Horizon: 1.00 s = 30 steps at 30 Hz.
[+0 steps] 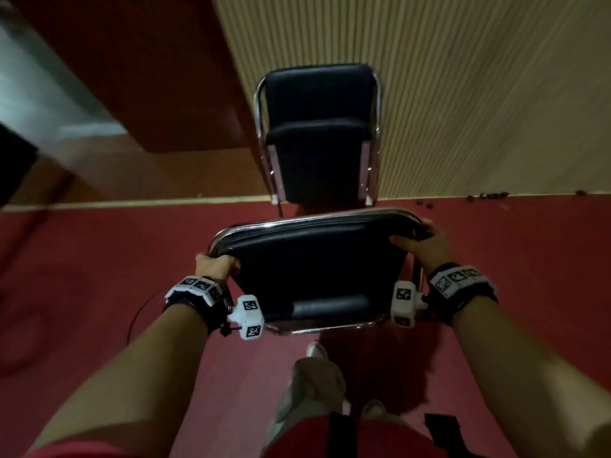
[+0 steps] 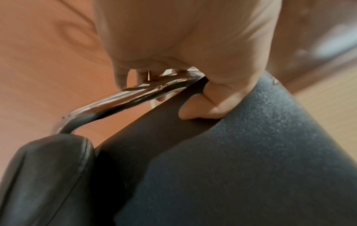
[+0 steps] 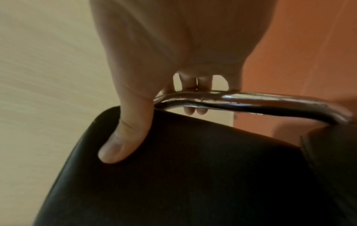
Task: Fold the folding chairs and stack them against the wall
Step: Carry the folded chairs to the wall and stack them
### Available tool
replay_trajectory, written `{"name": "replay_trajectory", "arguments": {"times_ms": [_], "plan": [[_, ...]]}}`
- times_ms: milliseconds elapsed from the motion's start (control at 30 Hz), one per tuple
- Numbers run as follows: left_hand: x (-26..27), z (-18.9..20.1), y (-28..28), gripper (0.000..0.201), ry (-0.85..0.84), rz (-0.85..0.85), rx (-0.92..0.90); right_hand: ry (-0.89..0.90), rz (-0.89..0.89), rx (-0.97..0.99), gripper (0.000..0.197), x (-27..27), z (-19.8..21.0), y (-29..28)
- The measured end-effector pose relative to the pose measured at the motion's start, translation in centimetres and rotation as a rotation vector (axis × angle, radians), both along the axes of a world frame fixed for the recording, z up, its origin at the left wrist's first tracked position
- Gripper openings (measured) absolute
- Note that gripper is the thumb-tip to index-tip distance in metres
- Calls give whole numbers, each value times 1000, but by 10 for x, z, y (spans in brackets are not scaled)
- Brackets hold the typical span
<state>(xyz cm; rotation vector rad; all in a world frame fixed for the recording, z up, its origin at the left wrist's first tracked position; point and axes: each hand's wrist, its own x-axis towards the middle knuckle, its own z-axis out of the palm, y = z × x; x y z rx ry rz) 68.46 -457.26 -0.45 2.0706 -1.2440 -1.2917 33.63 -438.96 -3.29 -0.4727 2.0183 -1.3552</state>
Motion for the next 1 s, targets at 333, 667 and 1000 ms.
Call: {"name": "replay_trajectory", "arguments": {"times_ms": [333, 667, 1000], "plan": [[-203, 44, -83, 46, 86, -391, -10, 100, -379, -54, 53, -125, 37, 25], [-447, 36, -59, 39, 46, -590, 65, 75, -629, -90, 60, -314, 36, 91], [-579, 28, -48, 11, 6, -481, 116, 87, -461, -25, 47, -489, 51, 69]]}}
